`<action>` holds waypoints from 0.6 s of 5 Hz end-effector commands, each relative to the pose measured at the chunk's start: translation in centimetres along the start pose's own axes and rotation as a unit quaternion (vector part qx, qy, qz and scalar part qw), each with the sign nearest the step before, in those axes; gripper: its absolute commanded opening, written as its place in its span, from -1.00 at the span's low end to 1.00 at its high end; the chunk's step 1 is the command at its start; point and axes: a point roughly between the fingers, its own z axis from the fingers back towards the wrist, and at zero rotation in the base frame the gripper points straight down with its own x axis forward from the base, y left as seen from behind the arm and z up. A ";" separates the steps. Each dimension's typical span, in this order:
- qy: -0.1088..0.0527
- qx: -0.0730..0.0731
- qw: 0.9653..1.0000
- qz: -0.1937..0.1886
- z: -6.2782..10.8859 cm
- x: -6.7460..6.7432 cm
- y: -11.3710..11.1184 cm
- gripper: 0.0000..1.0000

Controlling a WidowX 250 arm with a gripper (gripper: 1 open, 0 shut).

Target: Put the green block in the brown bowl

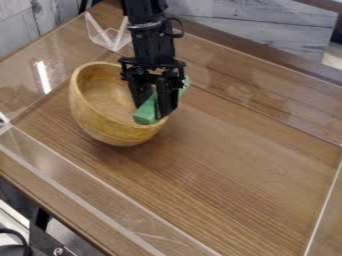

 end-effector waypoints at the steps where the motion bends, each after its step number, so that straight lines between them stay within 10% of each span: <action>1: -0.019 0.007 1.000 -0.013 1.3 0.7 -0.6 -1.00; 3: -0.015 0.003 1.000 -0.016 1.2 0.8 -0.8 -1.00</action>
